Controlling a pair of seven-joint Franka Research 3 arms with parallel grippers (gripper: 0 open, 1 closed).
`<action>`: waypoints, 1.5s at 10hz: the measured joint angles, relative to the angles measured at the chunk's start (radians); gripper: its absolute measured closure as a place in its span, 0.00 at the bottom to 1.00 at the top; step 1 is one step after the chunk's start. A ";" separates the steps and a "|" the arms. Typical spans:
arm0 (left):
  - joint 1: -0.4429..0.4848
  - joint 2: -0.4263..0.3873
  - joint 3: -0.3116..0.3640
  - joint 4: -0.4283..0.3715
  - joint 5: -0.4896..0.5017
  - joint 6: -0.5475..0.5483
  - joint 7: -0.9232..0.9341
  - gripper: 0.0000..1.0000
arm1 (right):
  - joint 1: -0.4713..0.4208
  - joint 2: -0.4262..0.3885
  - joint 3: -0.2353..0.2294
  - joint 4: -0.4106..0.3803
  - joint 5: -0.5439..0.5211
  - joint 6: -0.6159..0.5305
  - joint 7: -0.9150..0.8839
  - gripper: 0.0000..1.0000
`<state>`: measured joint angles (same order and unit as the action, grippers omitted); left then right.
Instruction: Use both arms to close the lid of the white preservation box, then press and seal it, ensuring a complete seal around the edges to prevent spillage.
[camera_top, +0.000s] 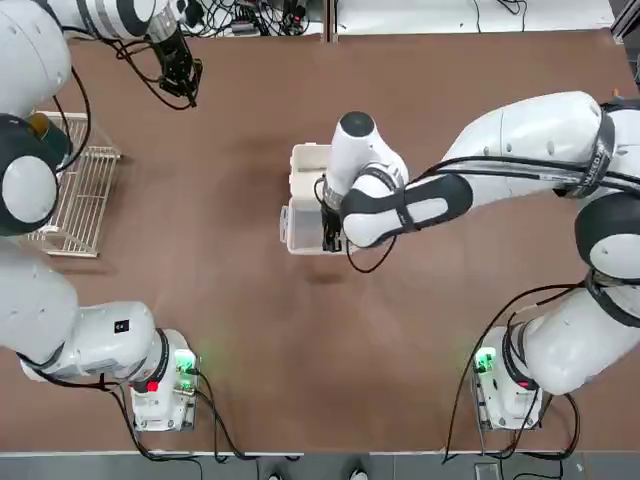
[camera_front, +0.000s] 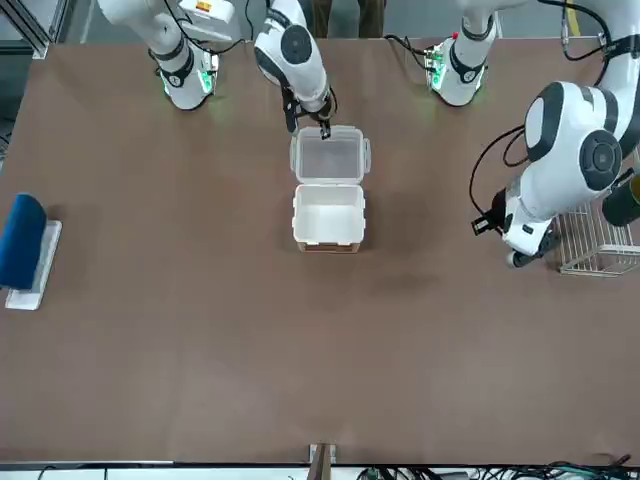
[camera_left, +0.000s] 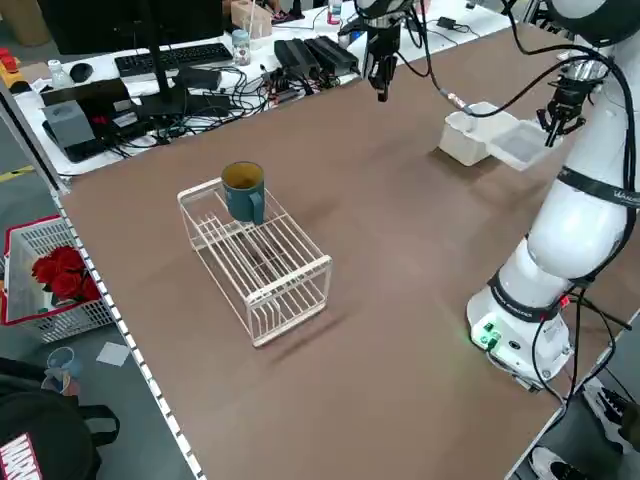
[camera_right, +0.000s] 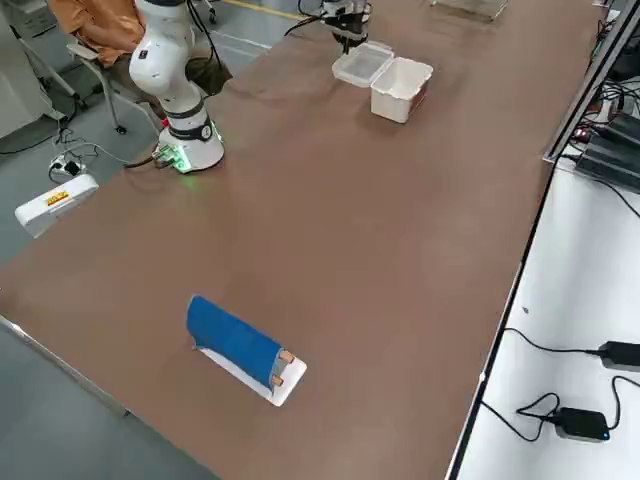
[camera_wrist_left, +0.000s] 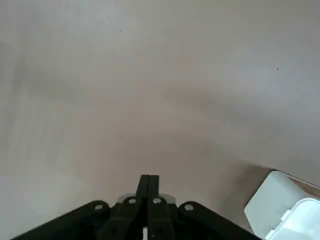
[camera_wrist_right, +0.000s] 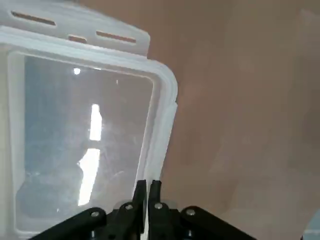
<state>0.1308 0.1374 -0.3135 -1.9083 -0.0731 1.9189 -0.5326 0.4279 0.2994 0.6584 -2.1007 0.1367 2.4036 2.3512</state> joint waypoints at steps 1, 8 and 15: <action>0.000 -0.001 0.000 0.003 0.000 0.000 0.000 0.99 | -0.005 0.000 0.002 0.008 0.003 -0.012 0.000 0.95; 0.010 -0.002 0.007 0.036 -0.005 -0.012 0.000 0.99 | -0.085 -0.012 0.031 0.121 0.050 -0.166 -0.002 0.95; 0.014 -0.002 0.007 0.039 -0.005 -0.016 0.000 0.99 | -0.203 -0.002 -0.012 0.265 0.025 -0.128 -0.091 0.98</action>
<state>0.1448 0.1354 -0.3063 -1.8694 -0.0782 1.9033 -0.5326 0.2250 0.2972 0.6463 -1.8360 0.1617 2.2752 2.2598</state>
